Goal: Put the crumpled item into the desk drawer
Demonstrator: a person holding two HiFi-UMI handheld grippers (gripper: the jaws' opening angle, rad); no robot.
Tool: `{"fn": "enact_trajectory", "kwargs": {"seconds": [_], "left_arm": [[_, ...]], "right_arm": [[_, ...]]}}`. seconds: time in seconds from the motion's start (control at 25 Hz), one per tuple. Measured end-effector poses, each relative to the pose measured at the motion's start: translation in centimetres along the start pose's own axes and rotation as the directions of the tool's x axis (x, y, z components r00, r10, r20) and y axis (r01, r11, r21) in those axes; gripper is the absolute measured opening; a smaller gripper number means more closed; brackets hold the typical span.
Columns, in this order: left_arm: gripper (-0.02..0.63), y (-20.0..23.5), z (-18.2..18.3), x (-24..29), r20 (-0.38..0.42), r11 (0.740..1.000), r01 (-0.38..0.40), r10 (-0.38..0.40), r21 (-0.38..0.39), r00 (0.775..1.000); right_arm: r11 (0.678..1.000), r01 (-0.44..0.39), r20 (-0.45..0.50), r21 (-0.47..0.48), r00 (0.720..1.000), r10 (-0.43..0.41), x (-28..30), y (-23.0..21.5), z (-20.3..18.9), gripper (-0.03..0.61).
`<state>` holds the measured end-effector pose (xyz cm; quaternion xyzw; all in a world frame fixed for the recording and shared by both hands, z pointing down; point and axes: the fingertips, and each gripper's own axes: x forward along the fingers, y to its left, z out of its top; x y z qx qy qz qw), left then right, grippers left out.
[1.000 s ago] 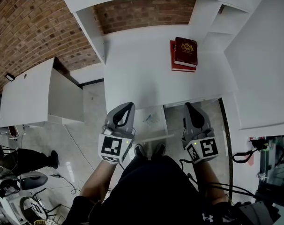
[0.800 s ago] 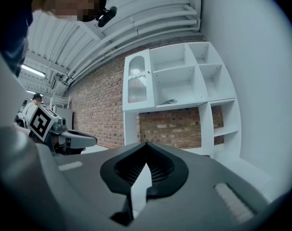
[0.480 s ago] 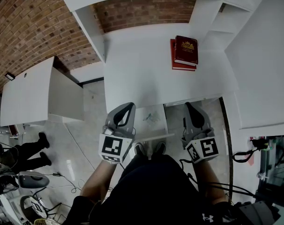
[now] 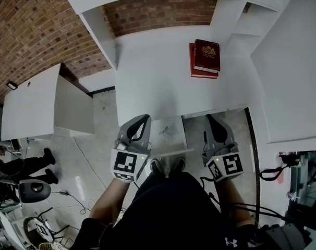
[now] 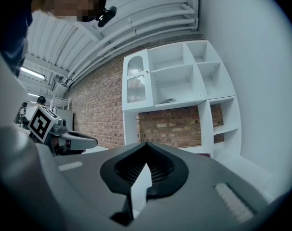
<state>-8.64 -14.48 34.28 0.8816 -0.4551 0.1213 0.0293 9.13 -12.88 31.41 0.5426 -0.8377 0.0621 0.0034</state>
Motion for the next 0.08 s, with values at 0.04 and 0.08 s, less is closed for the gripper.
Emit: {"fn": "enact_trajectory", "kwargs": {"seconds": [0.04,0.08], "left_arm": [[0.002,-0.08,0.00,0.08,-0.001,1.000,0.000,0.000,0.000,1.000],[0.002,-0.17,0.00,0.16,-0.002,1.000,0.000,0.000,0.000,1.000]], "right_arm": [[1.000,-0.001,-0.001,0.000,1.000,0.001,-0.02,-0.10,-0.02,0.002],[1.000,-0.001,-0.002,0.000,1.000,0.001,-0.04,-0.20,-0.03,0.002]]}}
